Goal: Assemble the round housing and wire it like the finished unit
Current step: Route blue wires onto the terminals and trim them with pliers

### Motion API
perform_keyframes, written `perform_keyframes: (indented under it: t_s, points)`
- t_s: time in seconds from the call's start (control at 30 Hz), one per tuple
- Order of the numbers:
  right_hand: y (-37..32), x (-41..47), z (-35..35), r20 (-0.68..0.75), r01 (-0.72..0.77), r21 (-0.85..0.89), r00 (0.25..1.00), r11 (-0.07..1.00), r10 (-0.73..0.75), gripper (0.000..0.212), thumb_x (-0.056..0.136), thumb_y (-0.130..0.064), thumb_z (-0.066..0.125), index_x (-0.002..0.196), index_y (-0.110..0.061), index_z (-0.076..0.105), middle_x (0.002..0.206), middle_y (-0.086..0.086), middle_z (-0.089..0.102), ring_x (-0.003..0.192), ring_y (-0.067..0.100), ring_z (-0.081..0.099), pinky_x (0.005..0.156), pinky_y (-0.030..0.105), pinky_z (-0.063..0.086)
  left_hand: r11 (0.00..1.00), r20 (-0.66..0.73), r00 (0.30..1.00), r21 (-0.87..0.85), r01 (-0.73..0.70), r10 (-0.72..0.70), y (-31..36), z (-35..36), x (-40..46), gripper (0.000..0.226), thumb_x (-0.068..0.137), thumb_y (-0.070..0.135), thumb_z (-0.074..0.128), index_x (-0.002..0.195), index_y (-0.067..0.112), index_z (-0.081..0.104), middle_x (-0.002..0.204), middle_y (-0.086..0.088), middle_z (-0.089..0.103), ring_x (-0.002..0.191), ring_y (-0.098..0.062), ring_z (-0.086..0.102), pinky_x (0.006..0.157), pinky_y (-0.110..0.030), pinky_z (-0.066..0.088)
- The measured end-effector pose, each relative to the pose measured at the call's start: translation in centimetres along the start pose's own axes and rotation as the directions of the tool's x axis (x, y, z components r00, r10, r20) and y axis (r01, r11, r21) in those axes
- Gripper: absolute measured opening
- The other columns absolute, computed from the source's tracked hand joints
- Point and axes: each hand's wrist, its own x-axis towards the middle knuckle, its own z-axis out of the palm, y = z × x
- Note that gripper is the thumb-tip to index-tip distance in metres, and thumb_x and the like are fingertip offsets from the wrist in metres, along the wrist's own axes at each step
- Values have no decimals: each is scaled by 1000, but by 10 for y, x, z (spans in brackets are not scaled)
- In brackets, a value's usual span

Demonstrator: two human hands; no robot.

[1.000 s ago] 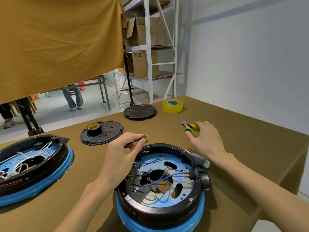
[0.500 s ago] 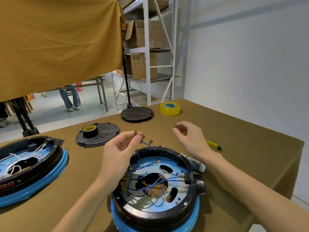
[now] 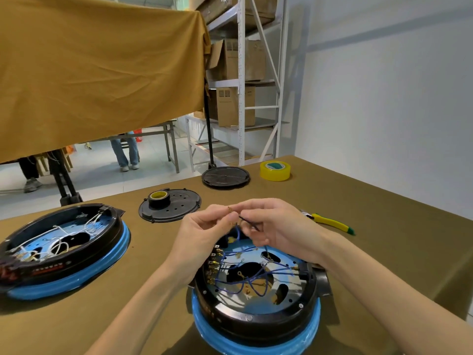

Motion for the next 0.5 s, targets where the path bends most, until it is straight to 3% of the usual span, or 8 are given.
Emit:
perform_keyframes:
  t_s: [0.07,0.17,0.23,0.37,0.5]
  points:
    - [2,0,-1,19,-38,-81,999,996,40,23,103,-18,59,118,-9,74,69,1,53,56,11,34,54,27,23,996,38,999,91,1,-5,4,-8,-4,30,84,26,75,114,20,79,109,-18,72,104,-41,64,95,-41,57]
    - [6,1,1,-11,-132,-135,991,982,132,20,101,-23,63,109,-10,77,63,-2,51,50,10,31,47,22,23,975,82,994,212,60,-79,7,-33,-7,34,89,24,74,120,39,74,112,0,77,106,-17,71,88,-23,57]
    - [6,4,4,-37,-250,-152,968,956,247,17,101,-20,62,104,-8,74,63,2,55,46,10,37,42,20,27,950,36,994,298,87,-103,4,-51,-9,33,96,20,68,118,45,73,115,11,76,108,-4,68,84,-23,56]
    - [10,21,16,-120,-436,-192,900,879,420,13,100,-13,55,97,-3,62,62,6,61,44,11,49,39,20,37,866,-83,990,481,138,-113,-22,-65,-17,26,103,23,58,114,41,73,112,25,72,106,10,62,85,-16,48]
    - [18,41,26,-188,-518,-245,854,820,484,17,102,-14,51,91,-3,57,60,9,63,41,13,51,39,21,40,842,-121,987,517,153,-105,-43,-60,-20,24,103,26,59,123,34,67,115,18,70,104,10,62,77,-8,51]
